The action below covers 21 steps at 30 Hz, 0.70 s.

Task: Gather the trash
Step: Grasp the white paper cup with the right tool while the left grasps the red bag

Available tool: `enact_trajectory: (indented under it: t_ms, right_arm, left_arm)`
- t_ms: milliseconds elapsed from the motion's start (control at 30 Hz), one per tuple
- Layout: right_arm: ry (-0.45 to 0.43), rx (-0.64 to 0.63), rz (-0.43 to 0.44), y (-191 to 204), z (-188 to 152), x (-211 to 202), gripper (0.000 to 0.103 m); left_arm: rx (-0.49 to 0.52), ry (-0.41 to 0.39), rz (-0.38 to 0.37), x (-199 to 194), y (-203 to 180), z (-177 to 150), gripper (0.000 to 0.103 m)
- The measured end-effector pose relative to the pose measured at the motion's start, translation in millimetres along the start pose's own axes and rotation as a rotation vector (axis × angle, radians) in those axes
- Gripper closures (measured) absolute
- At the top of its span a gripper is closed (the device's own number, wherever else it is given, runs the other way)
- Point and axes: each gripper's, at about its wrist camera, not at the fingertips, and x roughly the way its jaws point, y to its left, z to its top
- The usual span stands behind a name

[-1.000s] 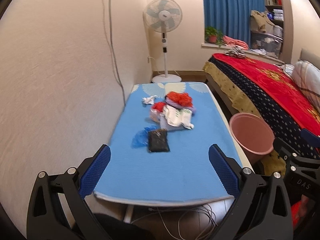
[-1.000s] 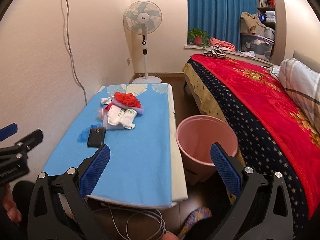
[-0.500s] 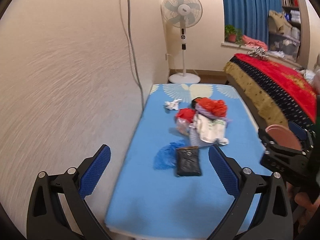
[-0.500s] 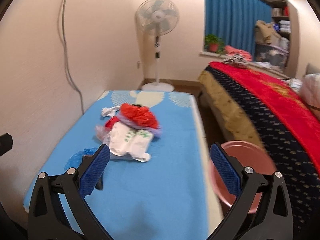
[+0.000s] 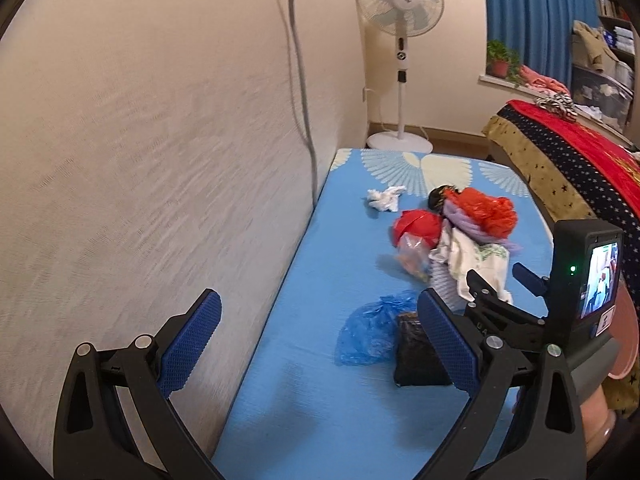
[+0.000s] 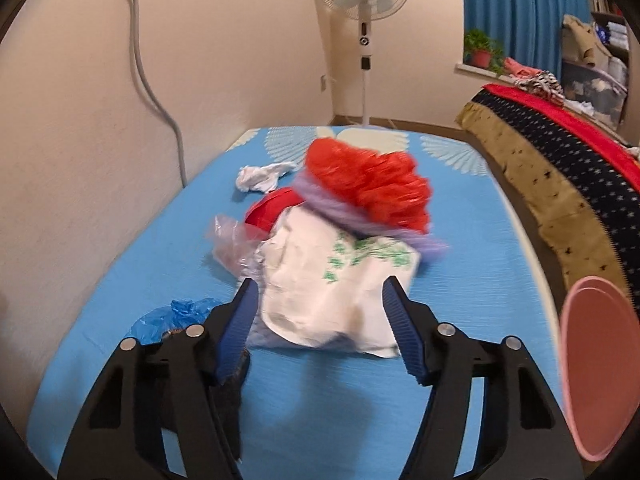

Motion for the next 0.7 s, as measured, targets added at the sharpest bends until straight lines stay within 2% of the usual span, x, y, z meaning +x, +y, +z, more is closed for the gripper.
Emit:
enact_trajectory:
  t_ms: [167, 267, 333, 367, 467, 500, 700]
  right_arm:
    - [-0.004, -0.023, 0.006, 16, 1, 15, 0.04]
    - [-0.018, -0.037, -0.014, 19, 0, 20, 0.059]
    - [-0.03, -0.02, -0.046, 15, -3, 22, 0.063]
    - [-0.032, -0.011, -0.049, 13, -4, 22, 0.068]
    - [-0.039, -0.006, -0.024, 11, -4, 23, 0.088]
    - [-0.044, -0.009, -0.013, 11, -4, 22, 0.101]
    - [-0.104, -0.03, 0.006, 13, -4, 5, 0.103]
  left_arm:
    - [-0.025, 0.035, -0.006, 14, 6, -1, 0.008]
    - [-0.029, 0.041, -0.01, 16, 8, -2, 0.008]
    - [-0.03, 0.036, -0.005, 16, 9, -3, 0.008]
    - [-0.03, 0.034, -0.002, 16, 9, -3, 0.008]
    - [-0.034, 0.032, -0.004, 17, 8, -2, 0.008]
    - [-0.033, 0.031, -0.002, 17, 7, -2, 0.008]
    - [-0.011, 0.008, 0.021, 16, 3, -2, 0.008]
